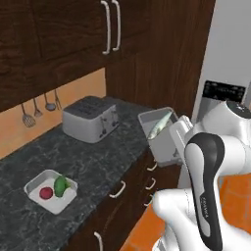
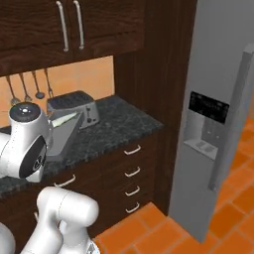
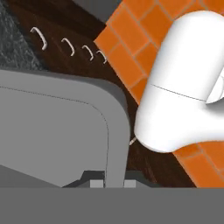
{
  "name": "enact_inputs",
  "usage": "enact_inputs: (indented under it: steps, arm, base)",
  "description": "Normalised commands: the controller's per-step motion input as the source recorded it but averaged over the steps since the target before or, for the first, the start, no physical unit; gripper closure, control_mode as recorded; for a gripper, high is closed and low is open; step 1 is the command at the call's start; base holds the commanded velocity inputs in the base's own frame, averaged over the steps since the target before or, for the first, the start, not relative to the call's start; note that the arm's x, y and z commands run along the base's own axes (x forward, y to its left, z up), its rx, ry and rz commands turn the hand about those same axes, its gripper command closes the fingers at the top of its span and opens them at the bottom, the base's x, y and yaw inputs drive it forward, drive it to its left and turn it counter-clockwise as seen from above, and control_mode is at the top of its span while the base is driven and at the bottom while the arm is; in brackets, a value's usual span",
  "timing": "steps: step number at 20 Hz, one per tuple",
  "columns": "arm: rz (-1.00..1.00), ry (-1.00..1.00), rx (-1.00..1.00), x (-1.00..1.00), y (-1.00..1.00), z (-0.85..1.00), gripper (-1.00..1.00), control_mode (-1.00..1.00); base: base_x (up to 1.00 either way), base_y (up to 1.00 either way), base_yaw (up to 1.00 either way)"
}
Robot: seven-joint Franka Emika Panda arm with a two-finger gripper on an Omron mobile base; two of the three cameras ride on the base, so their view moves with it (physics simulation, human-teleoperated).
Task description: Take the meat container that has the fish and place it on the second highest rack of the freezer. Then take the vegetable container that has the tomato and broccoli and place it on the highest rack of the freezer.
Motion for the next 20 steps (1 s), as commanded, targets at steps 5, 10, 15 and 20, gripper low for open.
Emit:
enact_inputs:
  steps: [5,10,15,20]
  arm:
    - [0.0,0.0,0.0,0.0,0.0,0.0,1.0,1.0]
    - [0.0,0.0,0.0,0.0,0.0,0.0,1.0,1.0]
    - [0.0,0.0,0.0,0.0,0.0,0.0,1.0,1.0]
    - [0.0,0.0,0.0,0.0,0.0,0.0,1.0,1.0]
  base:
    - [-0.24,0.0,-0.98]
    - [-0.15,-0.13,-0.91]
    - [-0.03,-0.35,-0.86]
    - [0.56,-0.43,-0.59]
